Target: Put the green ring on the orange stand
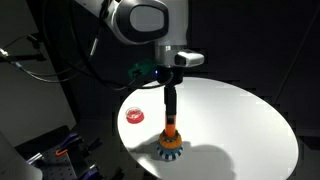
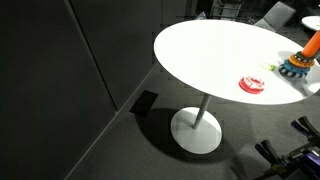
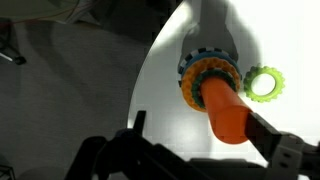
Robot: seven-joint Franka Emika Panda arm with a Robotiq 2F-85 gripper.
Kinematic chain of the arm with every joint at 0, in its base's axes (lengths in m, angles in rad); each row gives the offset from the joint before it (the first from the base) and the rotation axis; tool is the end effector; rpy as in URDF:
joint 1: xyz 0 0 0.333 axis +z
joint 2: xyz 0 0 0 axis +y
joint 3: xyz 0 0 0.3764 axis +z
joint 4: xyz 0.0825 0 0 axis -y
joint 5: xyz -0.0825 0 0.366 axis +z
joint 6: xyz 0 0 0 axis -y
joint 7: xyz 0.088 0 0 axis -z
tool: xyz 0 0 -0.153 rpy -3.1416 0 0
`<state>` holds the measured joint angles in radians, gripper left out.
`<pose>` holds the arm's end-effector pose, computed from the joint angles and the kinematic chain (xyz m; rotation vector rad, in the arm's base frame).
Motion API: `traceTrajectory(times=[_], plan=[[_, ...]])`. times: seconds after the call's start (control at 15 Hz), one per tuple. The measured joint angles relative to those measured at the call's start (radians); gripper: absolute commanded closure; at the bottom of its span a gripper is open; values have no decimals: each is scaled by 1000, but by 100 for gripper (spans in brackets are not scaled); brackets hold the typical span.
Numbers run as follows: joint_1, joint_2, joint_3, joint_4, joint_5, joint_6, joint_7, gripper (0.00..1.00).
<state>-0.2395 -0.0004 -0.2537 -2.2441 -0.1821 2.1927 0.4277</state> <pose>0.4349 -0.2488 0.3895 2.7541 -1.1821 -0.0834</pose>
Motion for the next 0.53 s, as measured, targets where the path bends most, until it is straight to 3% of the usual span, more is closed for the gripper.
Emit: traceTrajectory(times=[0.53], plan=[[20,-59,29,-44,106,-74,-148,0]])
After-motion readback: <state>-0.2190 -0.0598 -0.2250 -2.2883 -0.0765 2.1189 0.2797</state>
